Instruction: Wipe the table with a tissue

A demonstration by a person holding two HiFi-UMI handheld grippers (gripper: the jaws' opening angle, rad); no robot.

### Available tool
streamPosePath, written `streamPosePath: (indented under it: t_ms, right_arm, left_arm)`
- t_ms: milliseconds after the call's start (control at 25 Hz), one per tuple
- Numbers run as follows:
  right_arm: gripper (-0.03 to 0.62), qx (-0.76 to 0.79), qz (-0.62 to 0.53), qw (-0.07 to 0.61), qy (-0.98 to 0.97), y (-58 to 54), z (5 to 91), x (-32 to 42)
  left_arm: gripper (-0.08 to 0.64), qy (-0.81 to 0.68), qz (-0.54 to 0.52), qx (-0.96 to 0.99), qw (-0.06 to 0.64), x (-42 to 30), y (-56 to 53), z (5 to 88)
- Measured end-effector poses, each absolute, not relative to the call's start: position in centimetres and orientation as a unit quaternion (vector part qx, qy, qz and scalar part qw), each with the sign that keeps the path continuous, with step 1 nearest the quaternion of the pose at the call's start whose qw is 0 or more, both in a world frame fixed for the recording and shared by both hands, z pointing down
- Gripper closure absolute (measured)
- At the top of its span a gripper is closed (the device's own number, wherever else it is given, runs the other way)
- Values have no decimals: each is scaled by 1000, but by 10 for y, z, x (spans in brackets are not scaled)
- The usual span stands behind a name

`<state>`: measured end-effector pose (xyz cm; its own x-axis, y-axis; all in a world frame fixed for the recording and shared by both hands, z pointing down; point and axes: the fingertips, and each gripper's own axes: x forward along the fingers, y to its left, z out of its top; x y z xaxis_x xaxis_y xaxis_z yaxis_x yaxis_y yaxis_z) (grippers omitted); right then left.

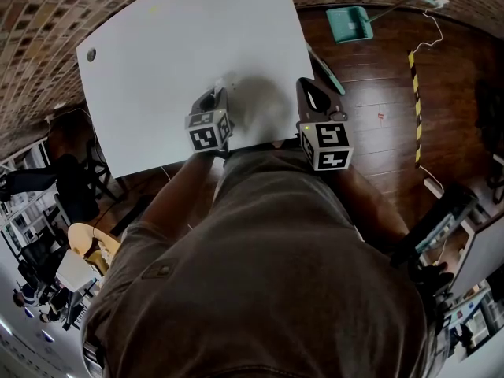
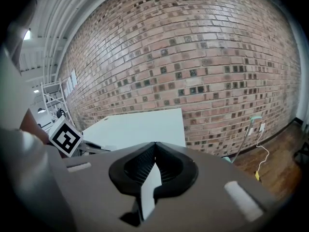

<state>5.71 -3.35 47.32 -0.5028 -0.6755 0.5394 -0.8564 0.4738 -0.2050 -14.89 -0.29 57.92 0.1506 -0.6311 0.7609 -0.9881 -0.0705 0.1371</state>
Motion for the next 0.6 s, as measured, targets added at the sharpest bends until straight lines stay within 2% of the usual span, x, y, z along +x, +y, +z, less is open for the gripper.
streamPosePath:
  t_ms: [600]
  right_arm:
    - [578,435,231,191,-849,-40,476,74]
  left_arm:
    - [525,-590,260,680,348,-129,-8,579]
